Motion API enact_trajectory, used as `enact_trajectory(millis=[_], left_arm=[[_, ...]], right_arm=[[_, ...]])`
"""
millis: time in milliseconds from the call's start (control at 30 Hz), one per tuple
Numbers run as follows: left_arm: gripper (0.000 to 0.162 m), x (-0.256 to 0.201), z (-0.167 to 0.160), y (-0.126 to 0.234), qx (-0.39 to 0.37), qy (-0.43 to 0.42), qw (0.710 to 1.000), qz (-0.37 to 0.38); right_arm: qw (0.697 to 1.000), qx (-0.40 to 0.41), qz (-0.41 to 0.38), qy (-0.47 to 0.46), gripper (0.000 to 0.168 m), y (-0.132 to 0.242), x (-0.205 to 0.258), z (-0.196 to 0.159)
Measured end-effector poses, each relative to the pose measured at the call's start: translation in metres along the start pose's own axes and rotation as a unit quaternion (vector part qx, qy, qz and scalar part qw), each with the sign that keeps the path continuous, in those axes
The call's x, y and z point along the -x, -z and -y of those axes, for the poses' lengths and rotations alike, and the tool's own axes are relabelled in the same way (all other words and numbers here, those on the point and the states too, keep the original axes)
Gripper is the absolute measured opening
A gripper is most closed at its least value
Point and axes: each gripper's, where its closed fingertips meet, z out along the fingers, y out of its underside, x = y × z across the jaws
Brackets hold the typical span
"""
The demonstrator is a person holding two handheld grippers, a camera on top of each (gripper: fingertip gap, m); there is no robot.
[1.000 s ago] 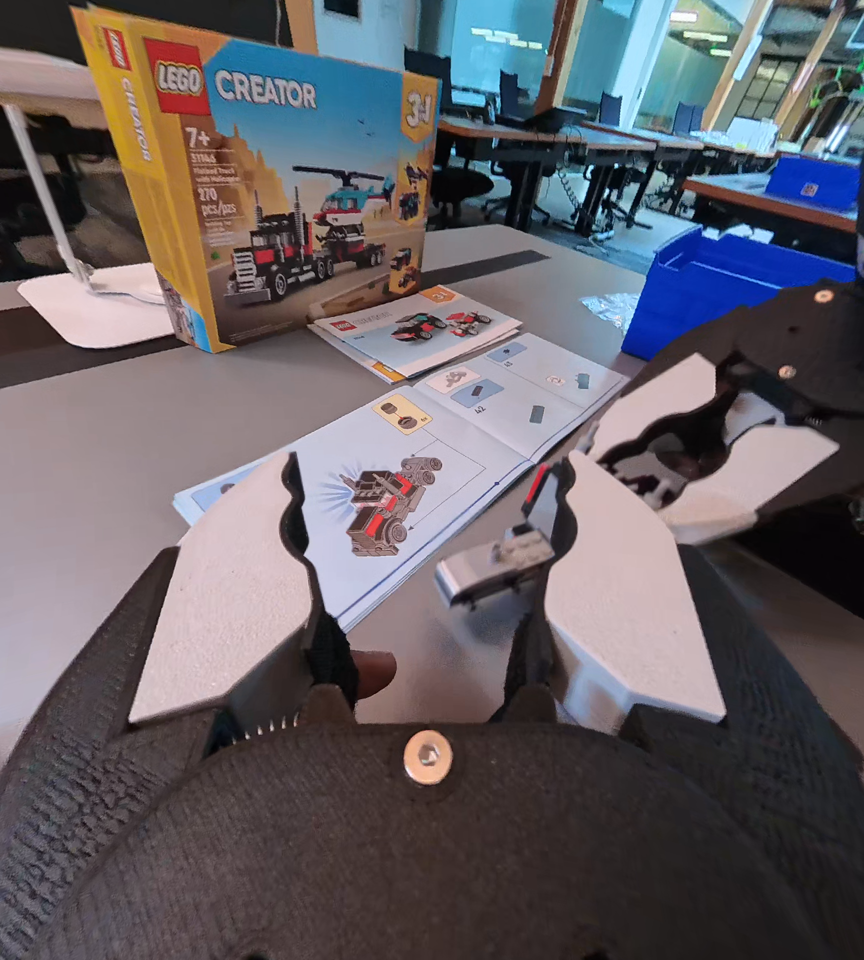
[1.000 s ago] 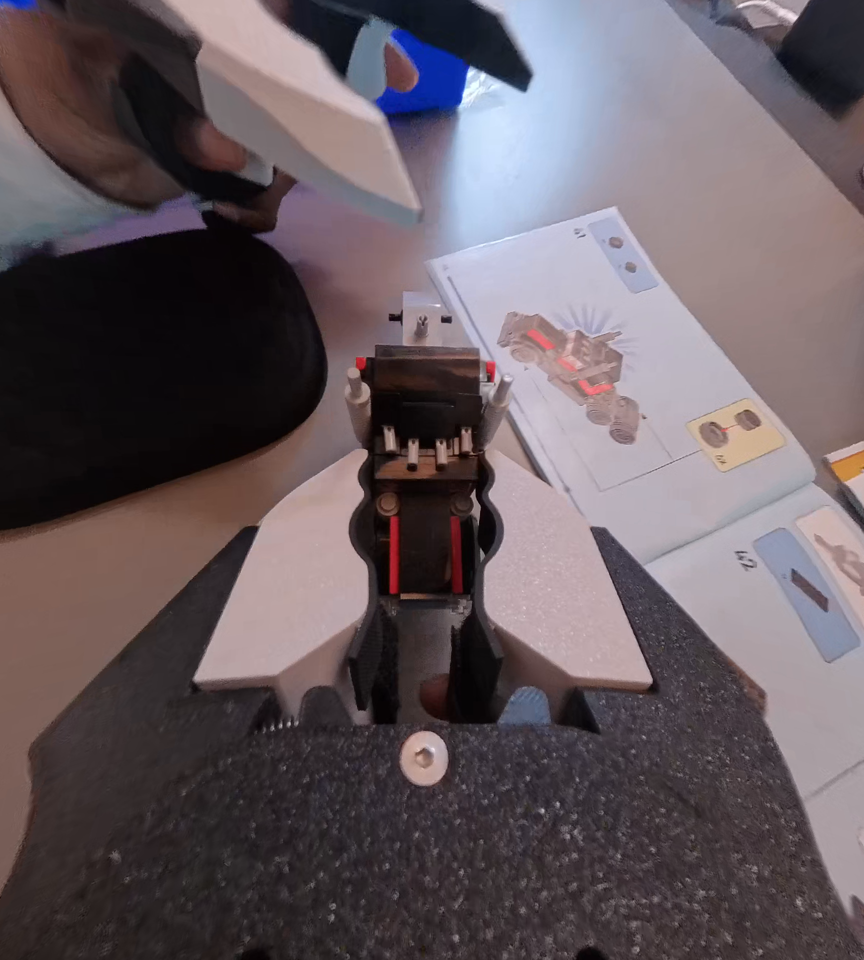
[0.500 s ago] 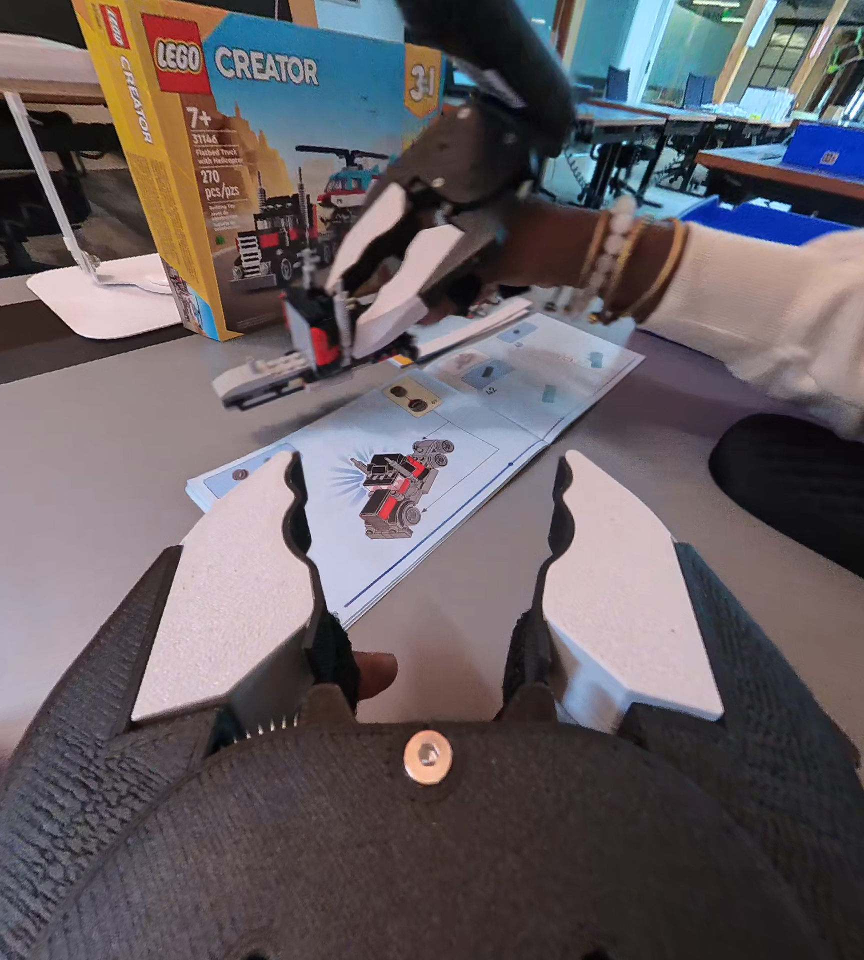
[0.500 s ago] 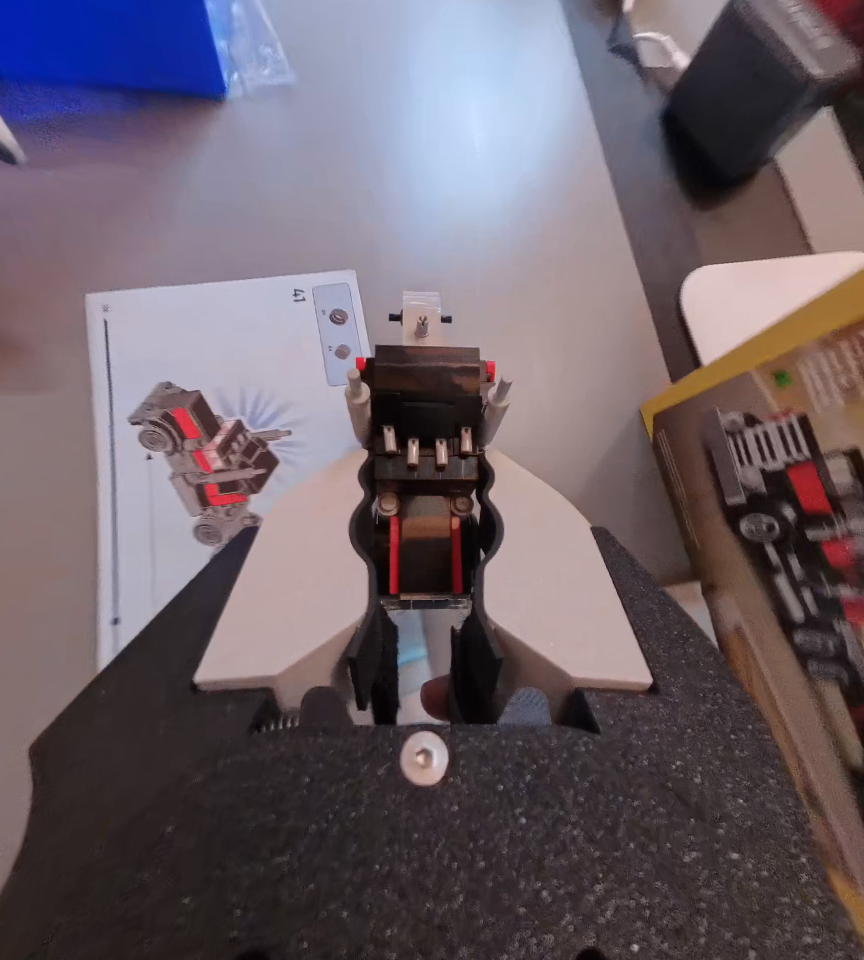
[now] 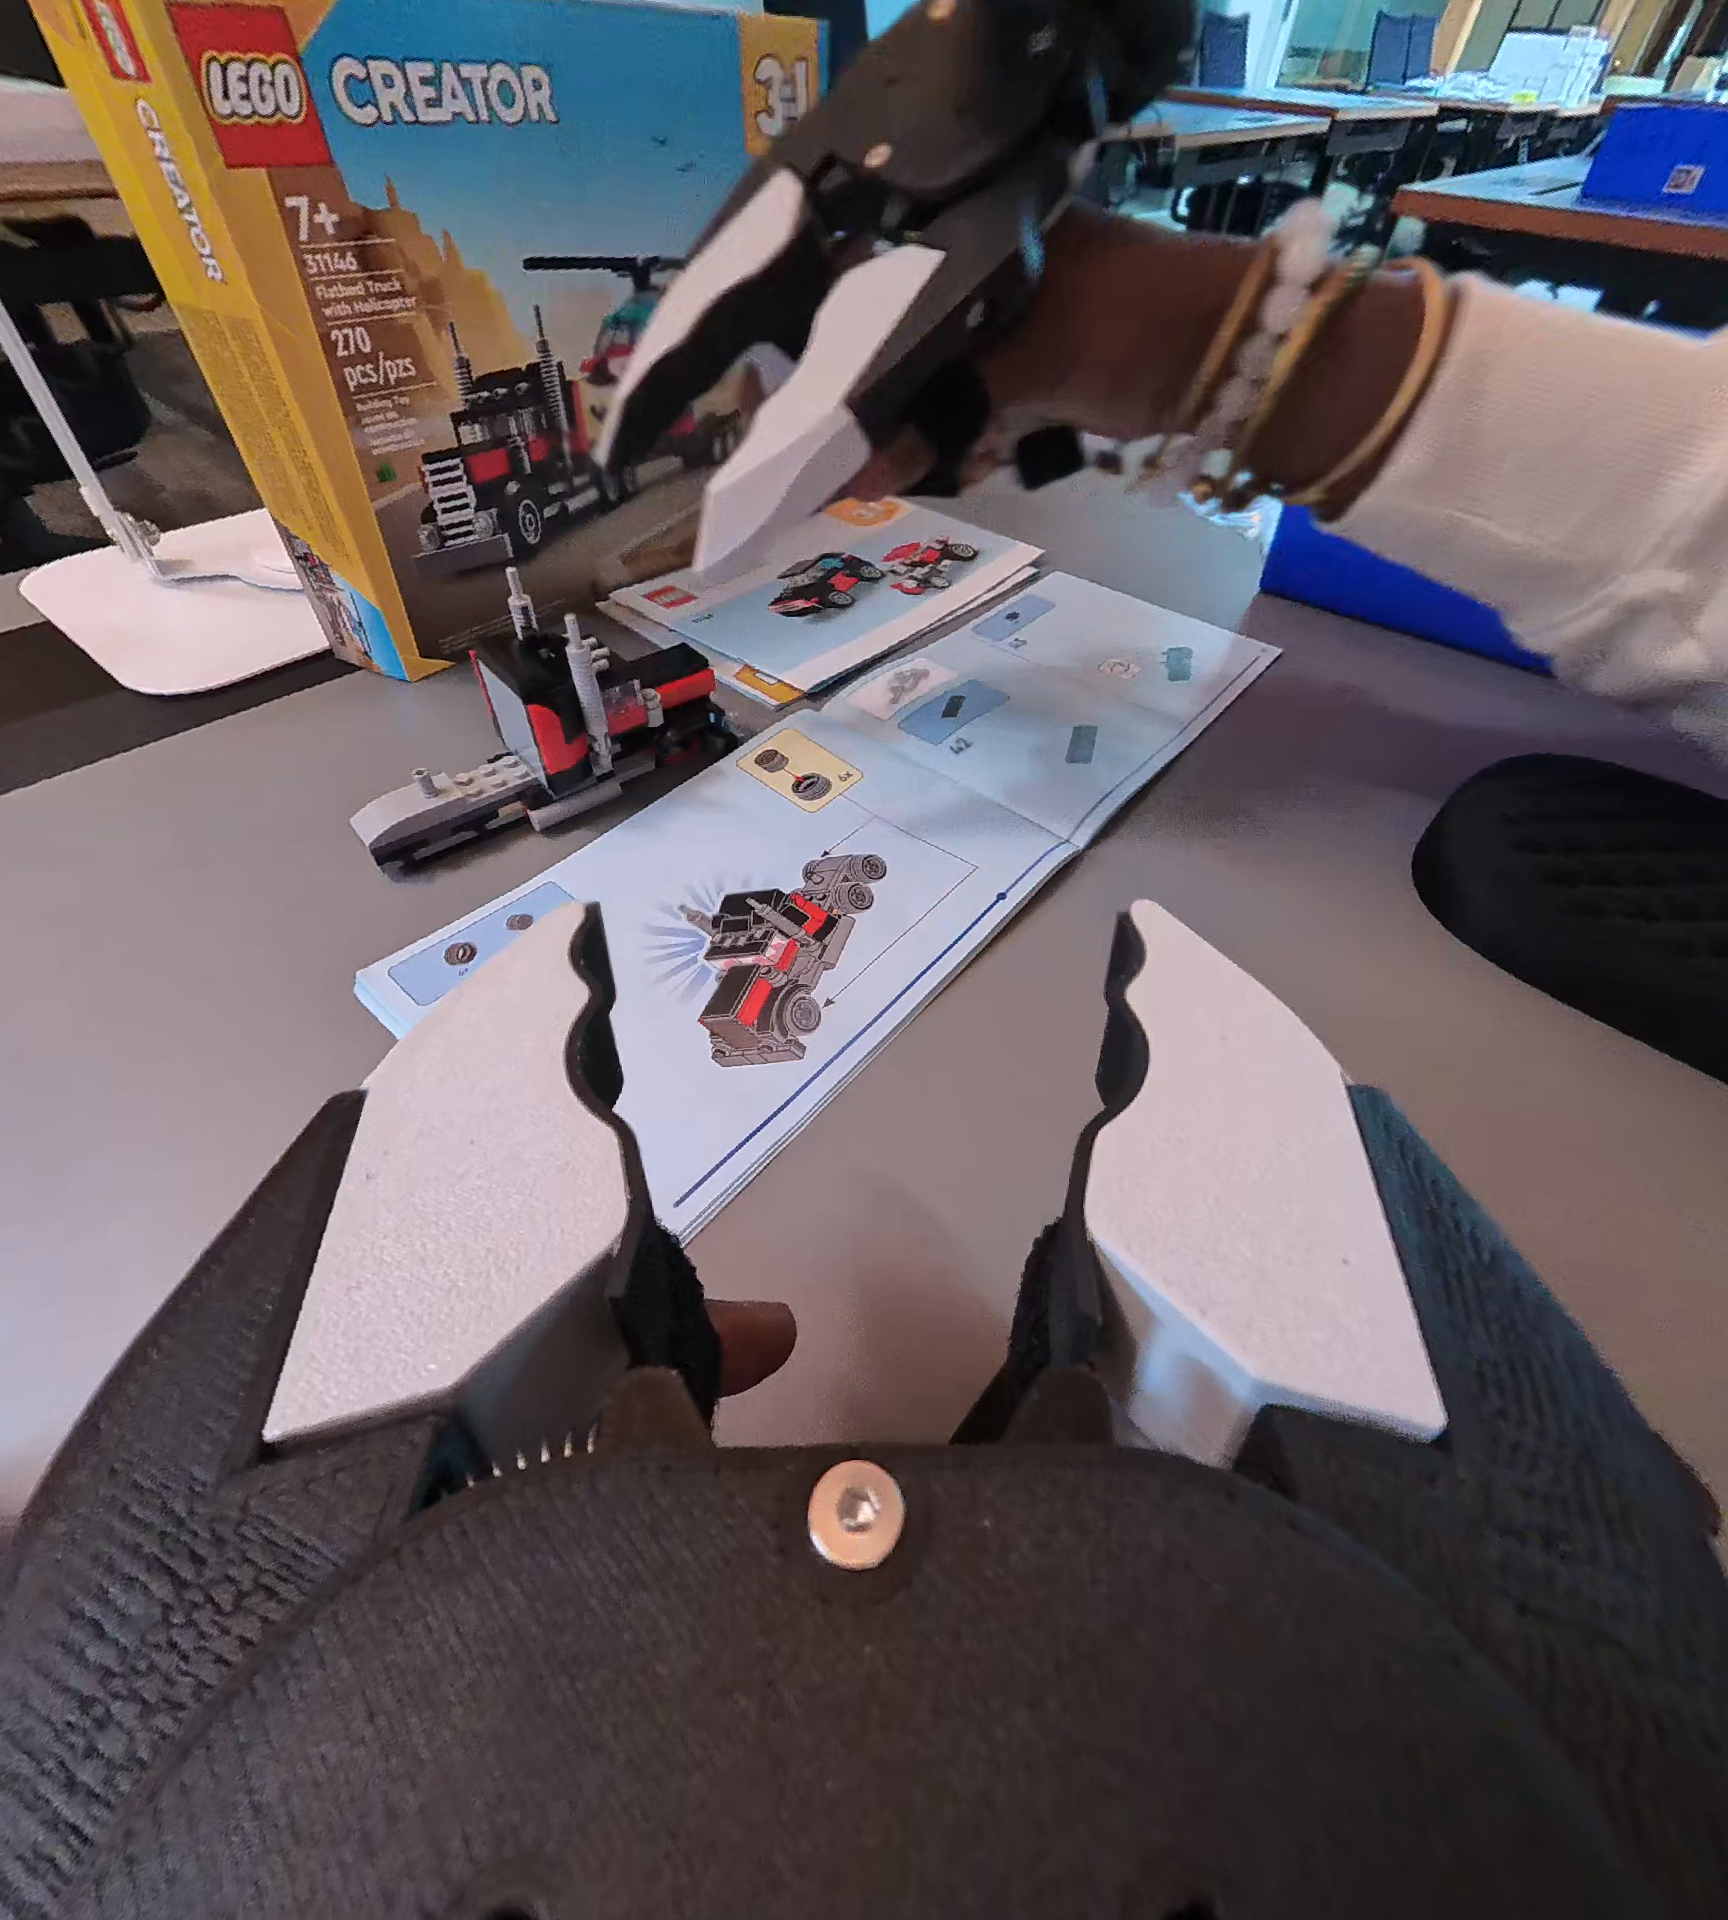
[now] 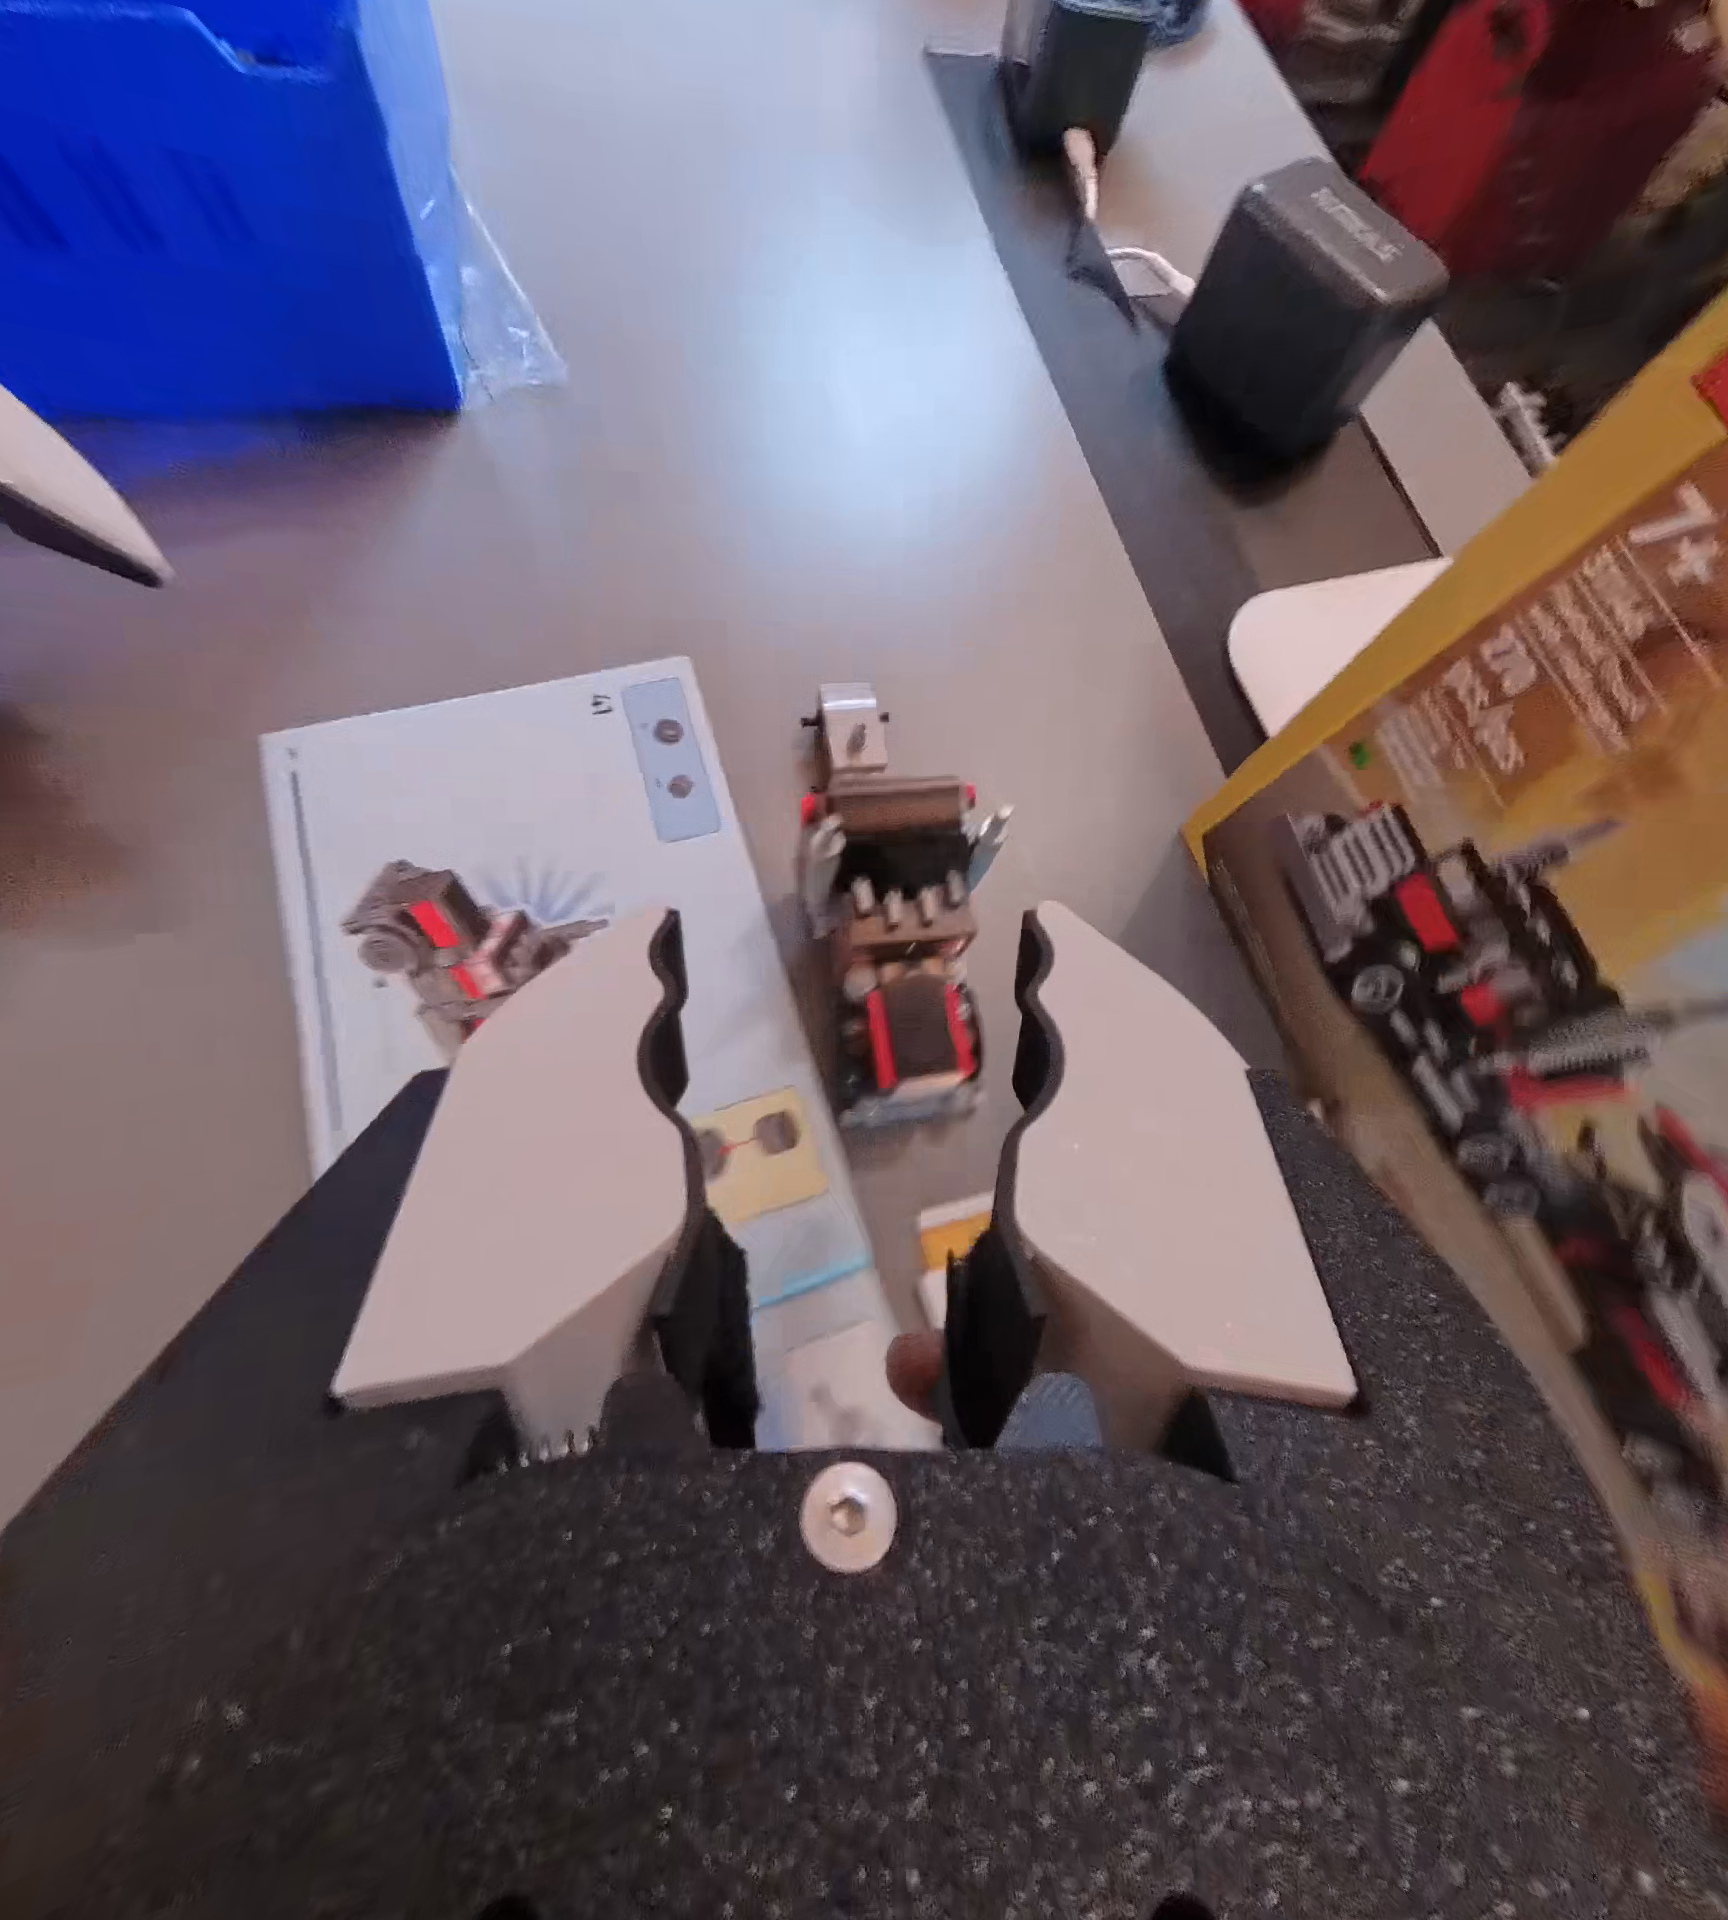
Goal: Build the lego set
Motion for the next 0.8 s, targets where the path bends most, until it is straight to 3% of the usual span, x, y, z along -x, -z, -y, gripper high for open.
enact_trajectory(millis=[167, 333, 500, 633, 800], left_arm=[[0.091, -0.012, 0.016, 0.014, 0.004, 0.0, 1.0, -0.005], [0.091, -0.037, 0.05, 0.063, 0.013, 0.007, 1.0, -0.017], [0.091, -0.031, 0.057, 0.132, 0.071, -0.008, 0.997, 0.023], [0.088, 0.005, 0.037, 0.18, 0.133, -0.006, 0.984, 0.116], [0.08, 0.051, 0.011, 0.227, 0.178, 0.039, 0.968, 0.171]], right_arm=[[0.997, 0.054, -0.014, -0.059, 0.061, 0.022, 0.054, -0.052], [0.99, 0.106, -0.055, -0.068, 0.06, 0.013, 0.066, -0.107], [0.992, 0.088, -0.023, -0.091, 0.059, 0.011, 0.076, -0.111], [0.993, 0.086, -0.013, -0.084, 0.059, 0.014, 0.086, -0.112], [0.995, 0.084, 0.013, -0.06, 0.059, 0.019, 0.107, -0.113]])
